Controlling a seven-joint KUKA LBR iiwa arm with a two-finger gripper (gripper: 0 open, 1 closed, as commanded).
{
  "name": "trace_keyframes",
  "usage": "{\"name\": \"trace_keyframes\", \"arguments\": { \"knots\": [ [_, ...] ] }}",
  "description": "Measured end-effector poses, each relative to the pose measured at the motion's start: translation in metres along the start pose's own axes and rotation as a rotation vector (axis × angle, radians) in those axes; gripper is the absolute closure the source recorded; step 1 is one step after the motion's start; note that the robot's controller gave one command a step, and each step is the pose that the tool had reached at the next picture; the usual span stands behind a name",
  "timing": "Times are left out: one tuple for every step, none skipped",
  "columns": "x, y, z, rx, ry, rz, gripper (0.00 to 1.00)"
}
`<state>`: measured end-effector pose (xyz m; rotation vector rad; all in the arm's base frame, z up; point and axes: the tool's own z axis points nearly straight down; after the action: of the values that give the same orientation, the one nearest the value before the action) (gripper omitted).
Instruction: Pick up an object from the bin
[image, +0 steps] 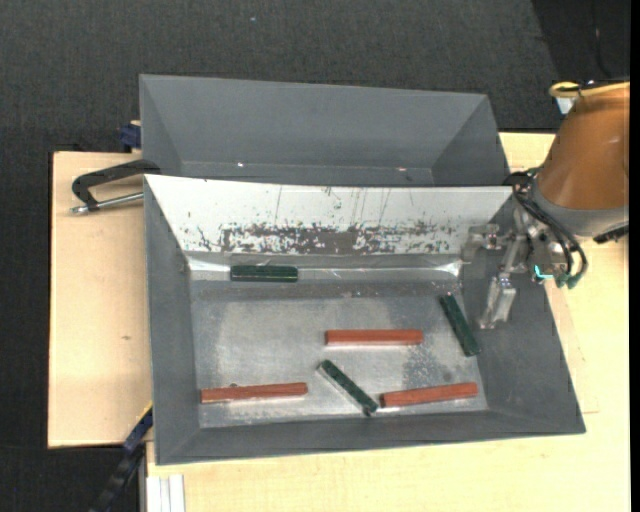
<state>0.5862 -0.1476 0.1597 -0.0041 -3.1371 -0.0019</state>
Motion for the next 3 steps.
{"name": "trace_keyframes", "arguments": {
  "knots": [
    [-0.002, 0.001, -0.005, 0.001, -0.008, -0.002, 0.00],
    [0.002, 0.024, 0.033, 0.003, -0.011, -0.093, 0.00],
    [0.011, 0.032, 0.067, 0.001, -0.006, -0.356, 0.00]
  ]
}}
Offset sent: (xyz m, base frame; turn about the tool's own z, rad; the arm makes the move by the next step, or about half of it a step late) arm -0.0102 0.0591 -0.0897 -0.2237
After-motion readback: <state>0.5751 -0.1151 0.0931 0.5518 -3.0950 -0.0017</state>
